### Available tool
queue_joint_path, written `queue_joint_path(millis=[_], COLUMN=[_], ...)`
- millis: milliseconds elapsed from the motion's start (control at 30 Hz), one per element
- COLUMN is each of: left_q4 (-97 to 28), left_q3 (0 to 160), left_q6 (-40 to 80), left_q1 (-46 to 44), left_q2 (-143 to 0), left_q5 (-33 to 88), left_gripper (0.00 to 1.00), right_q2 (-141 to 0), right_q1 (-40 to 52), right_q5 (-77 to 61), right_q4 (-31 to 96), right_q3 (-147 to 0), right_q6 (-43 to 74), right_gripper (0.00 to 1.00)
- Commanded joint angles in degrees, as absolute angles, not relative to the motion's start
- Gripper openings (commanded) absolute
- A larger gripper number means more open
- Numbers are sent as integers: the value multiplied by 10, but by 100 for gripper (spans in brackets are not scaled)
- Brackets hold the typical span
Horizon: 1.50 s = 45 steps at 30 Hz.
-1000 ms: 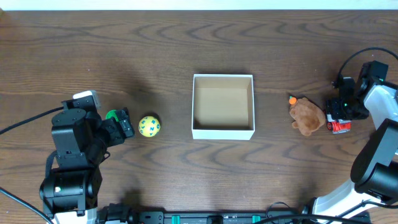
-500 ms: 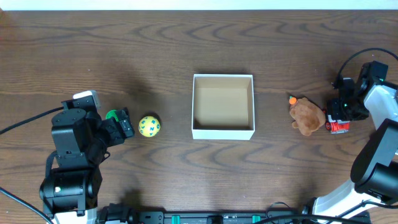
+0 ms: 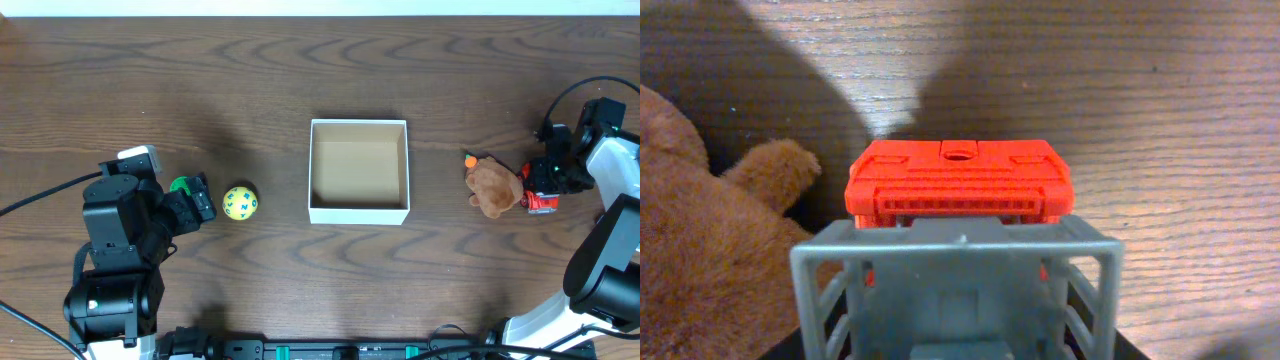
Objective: Pack container
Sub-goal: 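Lower the right gripper over the red fire truck and grasp it, then carry the fire truck into the white box and release it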
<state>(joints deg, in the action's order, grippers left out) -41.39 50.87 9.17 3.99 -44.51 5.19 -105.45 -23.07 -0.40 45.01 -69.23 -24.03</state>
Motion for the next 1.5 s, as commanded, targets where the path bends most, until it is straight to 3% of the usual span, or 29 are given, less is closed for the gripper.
queue_joint_path(millis=[0, 167, 300, 700, 967, 1467], left_q4=[-413, -413, -413, -413, -413, -422], left_q3=[521, 521, 521, 521, 521, 521], left_q6=[87, 87, 87, 87, 87, 89], left_q1=[38, 38, 38, 38, 38, 38], left_q2=[-445, -445, -445, -445, -445, -445], left_q5=[48, 48, 48, 48, 48, 48], left_gripper=[98, 98, 98, 98, 98, 98], right_q2=[-1031, -1006, -990, -822, -727, -736], right_q1=[-236, -236, -236, -171, -29, 272], right_q5=[-5, -5, -5, -16, -16, 40], right_q4=[447, 446, 447, 457, 469, 356], right_q3=[-693, -693, -693, -702, -702, -702], right_q6=[-238, -238, -219, -164, -86, 199], right_gripper=[33, 28, 14, 1, 1, 1])
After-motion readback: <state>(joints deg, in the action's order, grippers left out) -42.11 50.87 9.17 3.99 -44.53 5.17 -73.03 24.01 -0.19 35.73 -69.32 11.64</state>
